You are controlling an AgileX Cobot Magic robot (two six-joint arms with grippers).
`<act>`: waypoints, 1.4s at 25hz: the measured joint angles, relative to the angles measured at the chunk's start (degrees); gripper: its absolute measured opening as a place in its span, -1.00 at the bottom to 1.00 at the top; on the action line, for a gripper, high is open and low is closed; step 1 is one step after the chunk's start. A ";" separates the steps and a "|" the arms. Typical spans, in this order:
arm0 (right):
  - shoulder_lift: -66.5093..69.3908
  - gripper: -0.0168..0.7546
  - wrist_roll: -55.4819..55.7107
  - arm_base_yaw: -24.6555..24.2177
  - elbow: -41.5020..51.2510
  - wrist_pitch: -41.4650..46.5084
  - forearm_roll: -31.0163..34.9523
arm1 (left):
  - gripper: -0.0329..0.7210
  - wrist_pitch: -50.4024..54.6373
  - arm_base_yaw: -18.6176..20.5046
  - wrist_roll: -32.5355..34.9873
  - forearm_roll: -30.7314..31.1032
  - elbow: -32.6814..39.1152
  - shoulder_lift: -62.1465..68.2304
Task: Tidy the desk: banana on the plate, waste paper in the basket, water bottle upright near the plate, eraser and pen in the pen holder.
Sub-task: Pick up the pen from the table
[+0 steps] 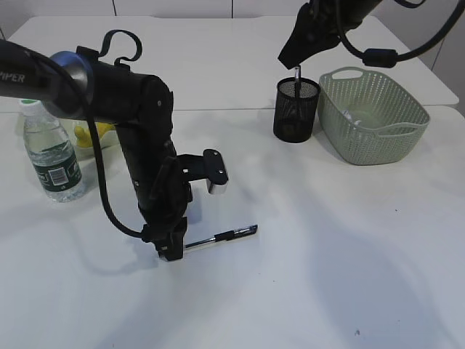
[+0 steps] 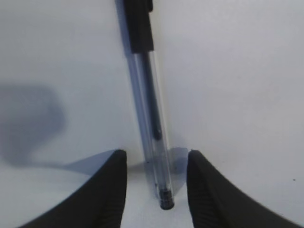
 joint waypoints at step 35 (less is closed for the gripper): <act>0.00 -0.46 -0.26 0.00 0.00 0.00 0.00 | -0.35 0.15 -1.83 0.00 3.28 -0.95 1.78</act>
